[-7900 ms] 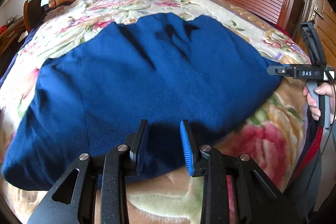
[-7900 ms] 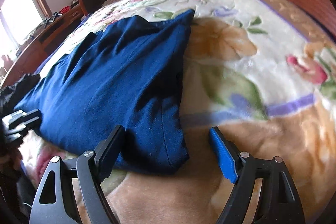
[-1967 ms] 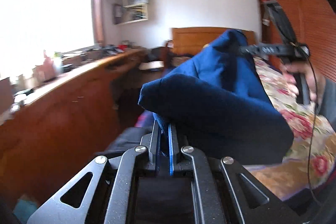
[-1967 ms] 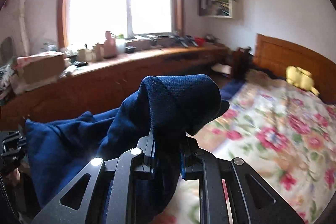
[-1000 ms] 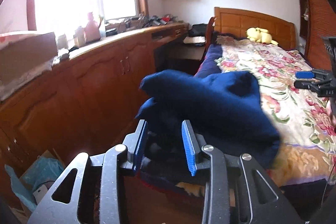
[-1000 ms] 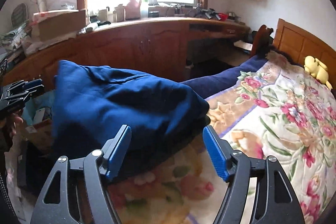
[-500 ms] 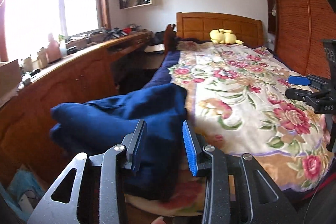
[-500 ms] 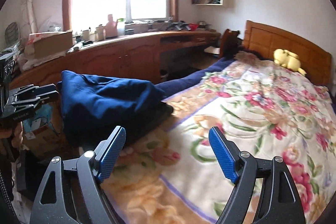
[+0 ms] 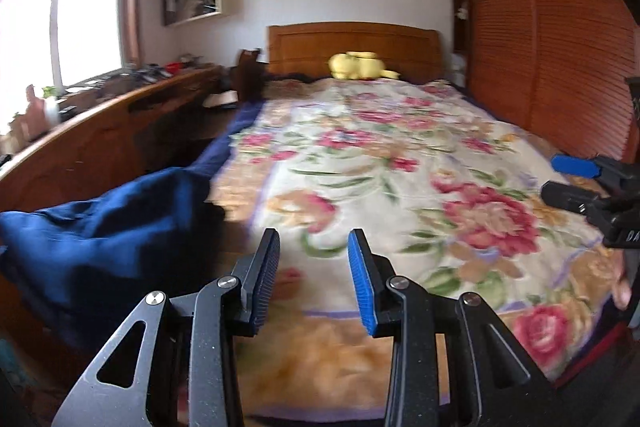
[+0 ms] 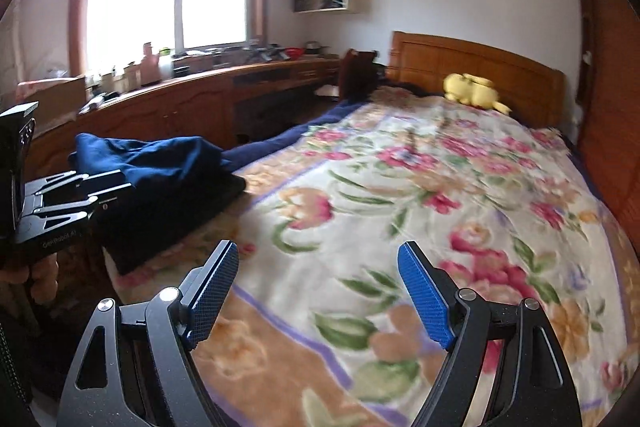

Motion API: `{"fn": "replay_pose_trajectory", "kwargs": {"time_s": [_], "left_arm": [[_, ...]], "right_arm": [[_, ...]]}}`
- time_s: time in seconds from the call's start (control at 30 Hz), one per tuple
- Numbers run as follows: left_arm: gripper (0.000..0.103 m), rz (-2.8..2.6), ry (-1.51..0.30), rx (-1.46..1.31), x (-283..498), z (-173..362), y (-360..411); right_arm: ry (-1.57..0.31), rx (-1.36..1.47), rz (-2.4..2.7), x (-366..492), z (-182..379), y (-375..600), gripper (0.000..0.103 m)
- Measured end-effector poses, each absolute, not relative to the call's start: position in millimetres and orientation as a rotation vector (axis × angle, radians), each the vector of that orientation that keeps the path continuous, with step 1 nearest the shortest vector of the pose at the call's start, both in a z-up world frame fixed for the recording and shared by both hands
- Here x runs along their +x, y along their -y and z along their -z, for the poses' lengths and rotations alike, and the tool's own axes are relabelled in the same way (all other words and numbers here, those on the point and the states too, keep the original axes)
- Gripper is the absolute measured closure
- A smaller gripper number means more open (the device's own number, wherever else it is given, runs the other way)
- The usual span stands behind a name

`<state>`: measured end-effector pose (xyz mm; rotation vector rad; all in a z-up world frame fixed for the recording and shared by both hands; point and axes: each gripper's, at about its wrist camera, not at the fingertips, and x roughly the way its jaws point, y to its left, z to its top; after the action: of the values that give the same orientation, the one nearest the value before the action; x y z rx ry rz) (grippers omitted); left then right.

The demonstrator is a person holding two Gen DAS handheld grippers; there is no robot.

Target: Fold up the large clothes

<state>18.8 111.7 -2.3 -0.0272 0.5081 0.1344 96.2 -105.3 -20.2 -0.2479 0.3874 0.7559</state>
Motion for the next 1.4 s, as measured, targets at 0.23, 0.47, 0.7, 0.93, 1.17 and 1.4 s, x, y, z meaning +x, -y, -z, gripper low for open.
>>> {"fn": "replay_pose_trajectory", "kwargs": {"time_s": [0.23, 0.47, 0.7, 0.93, 1.17, 1.4], "left_arm": [[0.066, -0.018, -0.508, -0.031, 40, 3, -44], [0.066, 0.073, -0.511, -0.017, 53, -6, 12], [0.066, 0.112, -0.464, -0.042, 42, -29, 37], [0.066, 0.114, -0.442, -0.065, 29, -36, 42], [0.065, 0.111, -0.445, -0.052, 24, -36, 43], [0.065, 0.111, -0.444, -0.054, 24, -35, 43]], "right_arm": [[-0.390, -0.133, -0.600, 76, 26, 165, 0.020], [-0.362, -0.066, -0.480, 48, 18, 207, 0.020], [-0.307, -0.038, -0.401, 10, 9, 228, 0.020], [-0.255, -0.036, -0.366, -36, 7, 231, 0.020], [-0.261, -0.020, -0.361, -35, 17, 231, 0.020], [-0.270, -0.014, -0.359, -14, 19, 229, 0.020]]}}
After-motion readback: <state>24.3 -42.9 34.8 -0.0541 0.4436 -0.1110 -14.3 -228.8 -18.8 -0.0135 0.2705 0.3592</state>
